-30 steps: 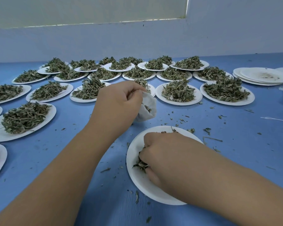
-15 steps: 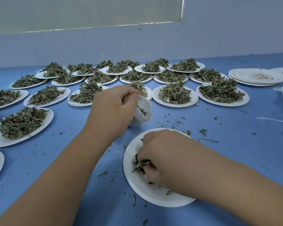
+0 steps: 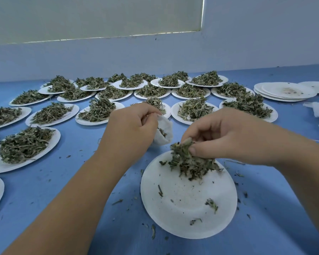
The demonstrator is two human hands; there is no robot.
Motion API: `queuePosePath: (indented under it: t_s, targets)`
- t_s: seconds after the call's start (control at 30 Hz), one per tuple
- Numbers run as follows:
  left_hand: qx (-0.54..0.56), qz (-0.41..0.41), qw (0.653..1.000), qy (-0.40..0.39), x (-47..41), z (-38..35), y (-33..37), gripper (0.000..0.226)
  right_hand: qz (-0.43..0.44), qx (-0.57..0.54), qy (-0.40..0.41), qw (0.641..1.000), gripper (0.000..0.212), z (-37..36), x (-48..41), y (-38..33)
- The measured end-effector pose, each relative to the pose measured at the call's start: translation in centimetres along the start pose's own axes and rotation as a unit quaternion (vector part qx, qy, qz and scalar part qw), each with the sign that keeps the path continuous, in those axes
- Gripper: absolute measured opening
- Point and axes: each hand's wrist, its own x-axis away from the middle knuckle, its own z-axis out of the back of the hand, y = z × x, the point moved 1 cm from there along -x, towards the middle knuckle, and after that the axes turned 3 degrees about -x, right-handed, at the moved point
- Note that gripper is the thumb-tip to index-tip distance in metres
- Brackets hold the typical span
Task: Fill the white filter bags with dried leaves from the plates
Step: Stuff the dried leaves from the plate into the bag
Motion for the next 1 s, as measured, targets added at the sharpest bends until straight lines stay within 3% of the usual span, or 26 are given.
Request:
queuePosePath:
  t_s: [0.27, 0.53, 1.0]
  targets:
    - [-0.023, -0.037, 0.998, -0.037, 0.3, -0.3, 0.3, 0.020, 0.019, -0.097, 0.073, 0.992, 0.014, 0.9, -0.2, 0.4]
    - [-0.007, -0.057, 0.997, -0.053, 0.7, -0.5, 1.1, 0.021, -0.005, -0.088, 0.120, 0.989, 0.009, -0.4, -0.7, 0.1]
    - [0.061, -0.011, 0.996, -0.071, 1.1, -1.0, 1.8, 0.025, -0.017, 0.094, 0.220, 0.971, 0.011, -2.1, -0.9, -0.1]
